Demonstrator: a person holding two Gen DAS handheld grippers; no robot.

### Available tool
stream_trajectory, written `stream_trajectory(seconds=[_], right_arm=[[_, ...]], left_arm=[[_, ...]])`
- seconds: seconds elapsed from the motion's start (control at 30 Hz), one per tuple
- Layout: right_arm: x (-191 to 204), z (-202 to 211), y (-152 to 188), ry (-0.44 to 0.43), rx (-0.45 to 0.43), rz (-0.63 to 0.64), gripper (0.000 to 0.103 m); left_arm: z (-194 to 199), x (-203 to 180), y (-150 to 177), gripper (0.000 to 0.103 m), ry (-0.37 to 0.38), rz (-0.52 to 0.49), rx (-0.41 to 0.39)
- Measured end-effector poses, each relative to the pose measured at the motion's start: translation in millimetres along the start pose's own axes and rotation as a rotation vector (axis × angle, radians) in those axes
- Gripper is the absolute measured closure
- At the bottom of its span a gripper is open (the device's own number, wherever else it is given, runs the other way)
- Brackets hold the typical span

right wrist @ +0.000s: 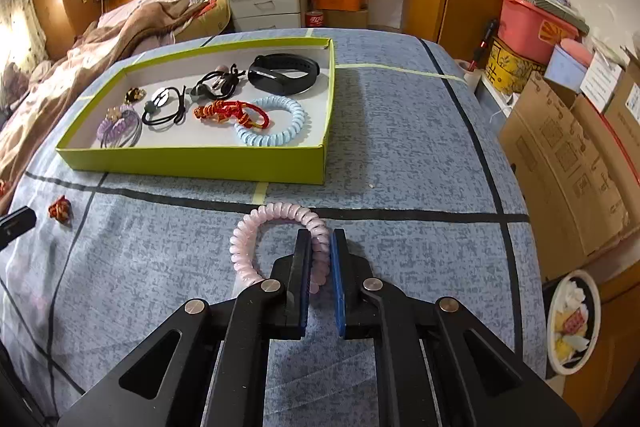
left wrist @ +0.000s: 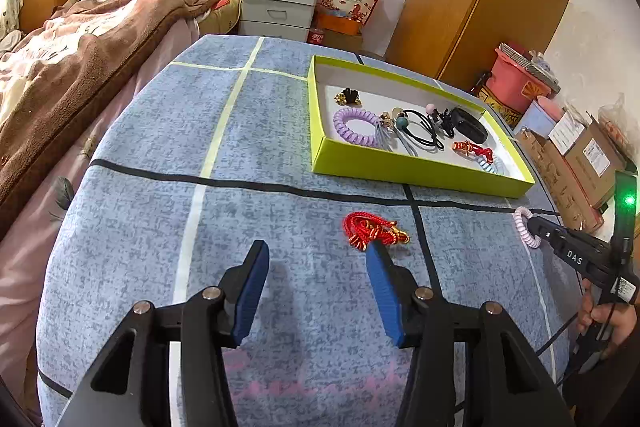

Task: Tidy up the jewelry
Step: 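Close the left tool on the red cord knot while the right tool holds the pink coil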

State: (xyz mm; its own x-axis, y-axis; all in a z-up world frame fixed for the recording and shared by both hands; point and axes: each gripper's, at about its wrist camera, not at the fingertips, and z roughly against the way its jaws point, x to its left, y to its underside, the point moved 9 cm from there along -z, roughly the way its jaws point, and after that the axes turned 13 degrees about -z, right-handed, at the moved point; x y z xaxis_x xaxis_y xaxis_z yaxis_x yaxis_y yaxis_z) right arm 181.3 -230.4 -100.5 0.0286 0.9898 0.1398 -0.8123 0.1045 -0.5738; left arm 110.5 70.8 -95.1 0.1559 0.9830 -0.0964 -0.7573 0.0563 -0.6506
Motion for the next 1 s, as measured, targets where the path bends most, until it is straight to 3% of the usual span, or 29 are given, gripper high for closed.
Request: stream_trajectory(seconds=[0.37,1.0], right_arm=[[-1,19,-6,-0.083,-0.035,-0.082,0.093],[19,20,2,-0.137,-0.015,-0.069,0.093]], left_arm=[[-15,-27,-6,0.048,0.061,-0.076,0.022],[-33,-32,-12,0.048,-0.039,-0.141,0.04]])
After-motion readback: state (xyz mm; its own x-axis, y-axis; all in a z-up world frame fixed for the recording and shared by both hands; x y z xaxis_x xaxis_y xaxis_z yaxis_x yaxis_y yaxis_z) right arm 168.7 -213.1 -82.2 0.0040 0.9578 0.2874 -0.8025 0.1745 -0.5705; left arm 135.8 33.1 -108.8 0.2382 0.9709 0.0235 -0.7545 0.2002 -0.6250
